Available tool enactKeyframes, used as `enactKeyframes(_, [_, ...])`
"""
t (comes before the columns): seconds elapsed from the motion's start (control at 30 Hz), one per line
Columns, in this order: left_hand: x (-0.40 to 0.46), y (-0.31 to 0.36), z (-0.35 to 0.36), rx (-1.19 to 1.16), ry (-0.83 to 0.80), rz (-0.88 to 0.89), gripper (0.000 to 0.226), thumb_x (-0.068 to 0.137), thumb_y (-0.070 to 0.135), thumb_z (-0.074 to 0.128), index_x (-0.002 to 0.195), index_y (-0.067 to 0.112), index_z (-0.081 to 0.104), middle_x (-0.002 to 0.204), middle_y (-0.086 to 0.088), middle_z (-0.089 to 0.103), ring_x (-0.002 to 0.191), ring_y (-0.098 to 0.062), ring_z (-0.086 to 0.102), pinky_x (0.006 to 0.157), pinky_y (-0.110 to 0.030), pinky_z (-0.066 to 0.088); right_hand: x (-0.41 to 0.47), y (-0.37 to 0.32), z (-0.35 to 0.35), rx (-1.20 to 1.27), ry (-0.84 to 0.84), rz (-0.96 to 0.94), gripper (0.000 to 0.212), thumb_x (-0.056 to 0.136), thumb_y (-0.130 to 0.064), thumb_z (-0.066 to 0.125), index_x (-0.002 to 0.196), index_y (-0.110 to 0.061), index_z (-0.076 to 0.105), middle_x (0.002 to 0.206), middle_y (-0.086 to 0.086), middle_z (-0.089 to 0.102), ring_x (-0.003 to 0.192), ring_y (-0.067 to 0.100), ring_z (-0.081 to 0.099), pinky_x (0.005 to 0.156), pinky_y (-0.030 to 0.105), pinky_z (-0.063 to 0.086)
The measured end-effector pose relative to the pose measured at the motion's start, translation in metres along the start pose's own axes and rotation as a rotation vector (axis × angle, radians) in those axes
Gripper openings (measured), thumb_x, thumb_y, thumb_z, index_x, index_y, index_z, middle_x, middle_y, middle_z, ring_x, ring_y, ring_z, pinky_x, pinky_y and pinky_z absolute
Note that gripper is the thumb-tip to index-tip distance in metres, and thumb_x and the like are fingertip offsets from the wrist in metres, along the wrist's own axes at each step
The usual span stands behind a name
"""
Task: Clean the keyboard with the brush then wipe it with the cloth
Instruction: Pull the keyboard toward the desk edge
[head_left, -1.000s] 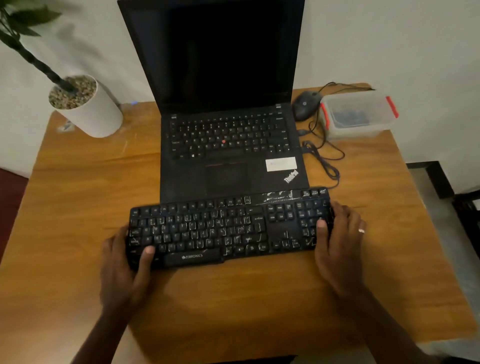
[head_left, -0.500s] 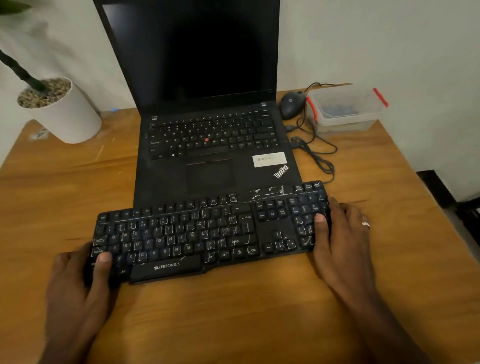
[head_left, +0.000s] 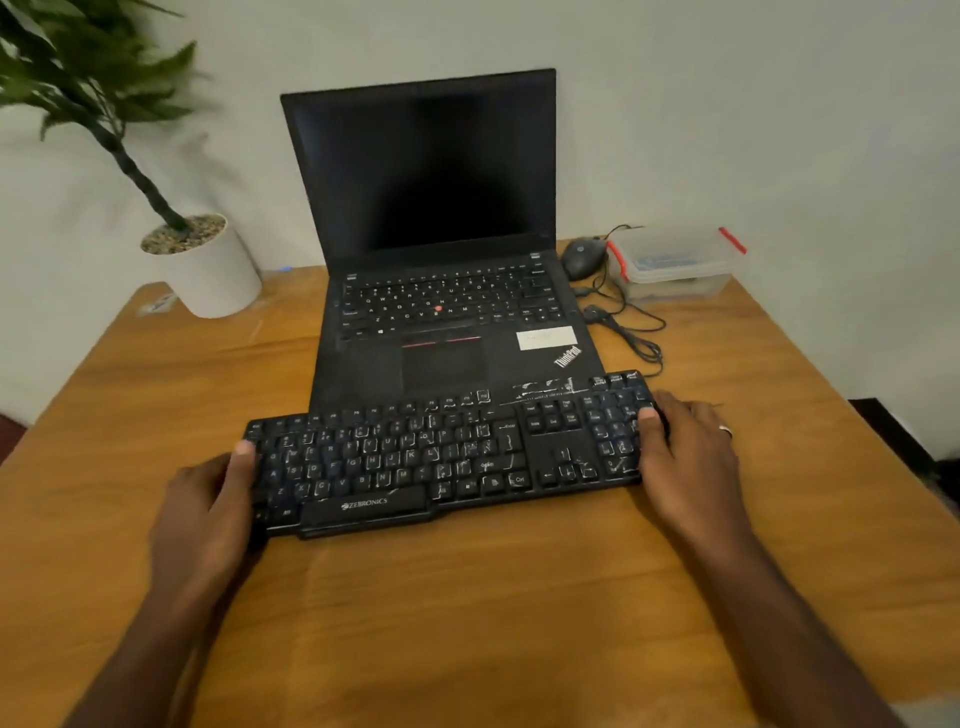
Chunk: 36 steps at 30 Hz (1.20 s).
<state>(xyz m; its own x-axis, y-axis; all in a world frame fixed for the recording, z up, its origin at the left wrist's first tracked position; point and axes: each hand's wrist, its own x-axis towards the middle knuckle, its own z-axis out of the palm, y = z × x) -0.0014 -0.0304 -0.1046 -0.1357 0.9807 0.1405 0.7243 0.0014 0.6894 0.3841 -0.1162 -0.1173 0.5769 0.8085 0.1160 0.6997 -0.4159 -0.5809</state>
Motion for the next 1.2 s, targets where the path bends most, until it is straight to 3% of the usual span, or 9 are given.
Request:
enactKeyframes(0.1, [0.008, 0.016, -0.002, -0.114, -0.044, -0.171, 0.055, 0.099, 0.064, 0.033, 0.072, 0.022, 0.058, 0.083, -0.012, 0.065, 0.084, -0.035, 0.062, 0.084, -0.05, 0.051, 0.004, -0.001, -0.003, 0.016, -0.033, 0.004, 0.042, 0.107, -0.036, 0.035, 0.136, -0.016, 0.058, 0.119, 0.012, 0.056, 0.115, 0.031, 0.051, 0.101, 0.044, 0.038])
enactKeyframes(0.23, [0.005, 0.024, -0.011, -0.215, -0.063, -0.248, 0.055, 0.099, 0.061, 0.037, 0.074, 0.016, 0.057, 0.093, -0.018, 0.066, 0.089, -0.036, 0.062, 0.089, -0.051, 0.051, -0.002, -0.008, -0.014, 0.073, -0.049, 0.012, 0.039, 0.108, -0.034, 0.036, 0.127, -0.012, 0.063, 0.111, 0.006, 0.054, 0.105, 0.024, 0.05, 0.095, 0.041, 0.039])
enactKeyframes(0.43, [-0.037, 0.015, -0.041, -0.187, -0.073, -0.202, 0.051, 0.102, 0.056, 0.036, 0.086, 0.013, 0.059, 0.098, -0.012, 0.06, 0.091, -0.03, 0.056, 0.08, -0.039, 0.042, -0.039, 0.002, -0.027, 0.071, -0.073, -0.009, 0.043, 0.107, -0.038, 0.033, 0.119, -0.014, 0.066, 0.113, 0.01, 0.062, 0.102, 0.023, 0.052, 0.089, 0.041, 0.043])
enactKeyframes(0.6, [-0.076, -0.007, -0.059, -0.139, -0.057, -0.166, 0.053, 0.103, 0.054, 0.035, 0.092, 0.01, 0.063, 0.097, -0.016, 0.063, 0.092, -0.032, 0.058, 0.08, -0.041, 0.043, -0.08, 0.015, -0.034, 0.078, -0.05, -0.052, 0.04, 0.107, -0.034, 0.037, 0.125, -0.012, 0.064, 0.116, 0.012, 0.061, 0.109, 0.028, 0.052, 0.085, 0.036, 0.035])
enactKeyframes(0.8, [-0.103, -0.015, -0.069, -0.112, -0.088, -0.145, 0.047, 0.104, 0.049, 0.035, 0.08, 0.019, 0.061, 0.088, -0.012, 0.062, 0.086, -0.03, 0.056, 0.076, -0.039, 0.039, -0.102, 0.025, -0.03, 0.065, 0.07, -0.064, 0.035, 0.105, -0.027, 0.042, 0.117, -0.008, 0.069, 0.109, 0.016, 0.066, 0.102, 0.035, 0.057, 0.083, 0.04, 0.04])
enactKeyframes(0.9, [-0.105, -0.015, -0.069, -0.059, -0.114, -0.107, 0.052, 0.105, 0.047, 0.034, 0.089, 0.008, 0.064, 0.089, -0.016, 0.062, 0.086, -0.032, 0.056, 0.078, -0.042, 0.041, -0.108, 0.025, -0.029, 0.05, 0.106, -0.061, 0.032, 0.104, -0.021, 0.045, 0.113, -0.004, 0.07, 0.105, 0.019, 0.066, 0.098, 0.036, 0.057, 0.077, 0.036, 0.034])
enactKeyframes(1.03, [-0.1, -0.025, -0.066, 0.009, -0.096, -0.008, 0.065, 0.106, 0.043, 0.035, 0.084, -0.01, 0.064, 0.08, -0.026, 0.065, 0.08, -0.04, 0.06, 0.073, -0.045, 0.046, -0.113, 0.022, -0.026, 0.015, 0.126, -0.057, 0.032, 0.104, -0.018, 0.044, 0.116, -0.001, 0.069, 0.106, 0.021, 0.064, 0.099, 0.035, 0.056, 0.083, 0.039, 0.04])
enactKeyframes(1.13, [-0.1, -0.03, -0.062, 0.04, -0.074, 0.04, 0.059, 0.106, 0.037, 0.037, 0.073, -0.005, 0.063, 0.068, -0.02, 0.062, 0.068, -0.036, 0.058, 0.062, -0.038, 0.04, -0.113, 0.02, -0.024, 0.005, 0.121, -0.036, 0.034, 0.105, -0.022, 0.042, 0.12, -0.003, 0.067, 0.11, 0.017, 0.063, 0.101, 0.031, 0.056, 0.087, 0.039, 0.041])
enactKeyframes(1.2, [-0.099, -0.028, -0.061, 0.047, -0.077, 0.066, 0.056, 0.106, 0.036, 0.038, 0.072, -0.001, 0.063, 0.066, -0.019, 0.062, 0.066, -0.035, 0.057, 0.062, -0.039, 0.042, -0.114, 0.017, -0.026, 0.008, 0.13, -0.025, 0.035, 0.106, -0.023, 0.041, 0.121, -0.004, 0.067, 0.111, 0.016, 0.062, 0.102, 0.03, 0.056, 0.088, 0.038, 0.041])
